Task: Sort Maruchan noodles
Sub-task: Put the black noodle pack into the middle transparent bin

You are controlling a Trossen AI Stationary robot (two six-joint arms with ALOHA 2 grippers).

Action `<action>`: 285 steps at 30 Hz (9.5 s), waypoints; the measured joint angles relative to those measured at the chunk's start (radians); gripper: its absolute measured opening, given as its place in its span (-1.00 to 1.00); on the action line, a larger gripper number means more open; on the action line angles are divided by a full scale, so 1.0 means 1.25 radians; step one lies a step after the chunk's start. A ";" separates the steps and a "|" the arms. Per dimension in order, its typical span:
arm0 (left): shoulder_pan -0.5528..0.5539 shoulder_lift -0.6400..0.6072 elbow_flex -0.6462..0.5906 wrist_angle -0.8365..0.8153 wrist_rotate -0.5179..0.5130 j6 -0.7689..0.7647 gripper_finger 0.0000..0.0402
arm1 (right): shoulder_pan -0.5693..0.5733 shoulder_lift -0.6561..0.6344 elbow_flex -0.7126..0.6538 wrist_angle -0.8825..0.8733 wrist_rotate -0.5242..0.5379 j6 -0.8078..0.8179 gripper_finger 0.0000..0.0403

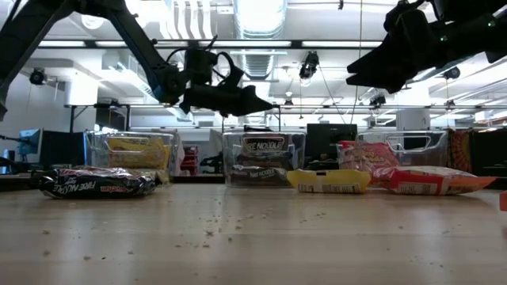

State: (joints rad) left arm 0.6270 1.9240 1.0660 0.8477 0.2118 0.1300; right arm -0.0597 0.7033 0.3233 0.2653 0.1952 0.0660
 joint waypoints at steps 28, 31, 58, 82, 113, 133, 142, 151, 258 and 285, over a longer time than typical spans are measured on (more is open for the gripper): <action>-0.525 -0.038 -0.007 -0.170 -0.068 -0.339 -0.03 | 0.002 0.009 0.001 -0.196 -0.162 0.329 0.27; -0.576 -0.050 -0.007 -0.307 -0.165 -0.382 -0.03 | 0.002 0.016 0.001 -0.213 -0.162 0.326 0.27; -0.934 -0.280 -0.007 -1.550 -0.625 -1.508 -0.03 | 0.002 0.015 0.001 -0.233 -0.156 0.321 0.27; -0.879 -0.285 -0.232 -1.427 -0.597 -1.707 -0.03 | 0.002 0.015 0.001 -0.233 -0.156 0.322 0.27; -0.776 -0.284 -0.191 -0.915 -0.416 -0.665 -0.03 | 0.002 0.015 0.001 -0.233 -0.156 0.322 0.27; -0.991 -0.321 -0.123 -1.186 -0.599 -1.289 -0.03 | 0.002 0.015 0.001 -0.232 -0.156 0.322 0.27; -1.006 -0.321 -0.159 -1.162 -0.664 -1.555 -0.03 | 0.002 0.015 0.001 -0.233 -0.156 0.322 0.27; -1.007 -0.321 -0.168 -1.048 -0.685 -1.581 -0.03 | 0.002 0.016 0.000 -0.228 -0.156 0.322 0.27; -0.712 -0.037 -0.179 -0.540 -0.552 -0.989 -0.03 | -0.009 0.409 0.001 0.273 -0.288 0.414 0.21; -0.697 -0.038 -0.180 -0.536 -0.501 -0.925 -0.03 | 0.014 0.454 0.000 0.231 -0.334 0.808 0.21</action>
State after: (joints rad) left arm -0.2447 1.8771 0.8413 0.1780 -0.4141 -1.0260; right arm -0.0416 1.2711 0.3237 0.5546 -0.2218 1.0760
